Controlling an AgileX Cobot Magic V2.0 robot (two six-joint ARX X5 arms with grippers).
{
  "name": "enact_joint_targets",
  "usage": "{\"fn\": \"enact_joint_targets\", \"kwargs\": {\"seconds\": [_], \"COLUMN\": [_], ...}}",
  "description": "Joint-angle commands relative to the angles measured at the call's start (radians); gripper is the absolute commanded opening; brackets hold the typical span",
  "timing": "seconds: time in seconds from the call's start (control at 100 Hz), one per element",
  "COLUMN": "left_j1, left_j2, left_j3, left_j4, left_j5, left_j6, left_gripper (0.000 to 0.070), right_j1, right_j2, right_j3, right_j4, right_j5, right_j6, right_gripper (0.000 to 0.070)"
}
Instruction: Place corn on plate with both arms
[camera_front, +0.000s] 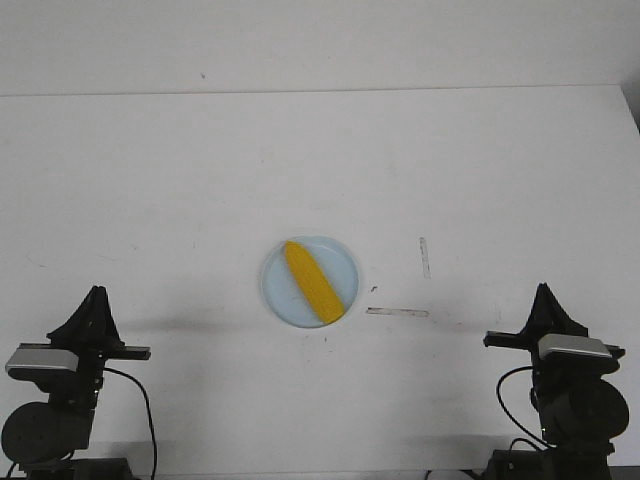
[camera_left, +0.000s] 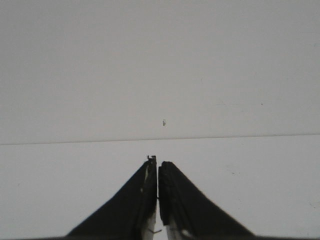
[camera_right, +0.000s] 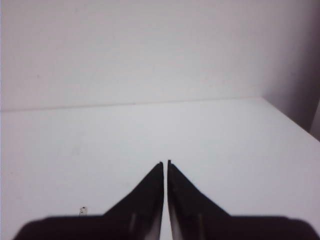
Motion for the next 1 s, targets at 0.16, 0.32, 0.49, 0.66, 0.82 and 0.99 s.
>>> {"fn": "enact_joint_targets", "kwargs": {"seconds": [0.16, 0.32, 0.49, 0.66, 0.82, 0.99], "left_j1": [0.002, 0.002, 0.002, 0.002, 0.002, -0.002], "left_j2": [-0.001, -0.001, -0.001, -0.001, -0.007, -0.054], "left_j3": [0.008, 0.008, 0.008, 0.008, 0.007, -0.003], "left_j4": [0.010, 0.010, 0.010, 0.010, 0.006, -0.052], "left_j5": [-0.002, -0.002, -0.002, -0.002, -0.002, -0.002], "left_j6": [0.009, 0.009, 0.009, 0.009, 0.009, -0.030], "left_gripper": [0.0002, 0.0002, 0.0002, 0.0002, 0.0001, 0.0000], "right_j1": [0.000, 0.000, 0.000, 0.000, 0.000, 0.000], "right_j2": [-0.046, -0.046, -0.046, -0.046, -0.046, -0.046], "right_j3": [0.000, 0.000, 0.000, 0.000, 0.000, 0.000], "right_j4": [0.010, 0.010, 0.010, 0.010, 0.010, 0.010], "right_j5": [0.002, 0.002, 0.002, 0.002, 0.002, 0.002], "right_j6": [0.012, 0.012, 0.012, 0.012, 0.012, 0.012], "right_gripper": [0.0015, 0.0015, 0.0015, 0.0015, 0.0015, 0.0015]}}
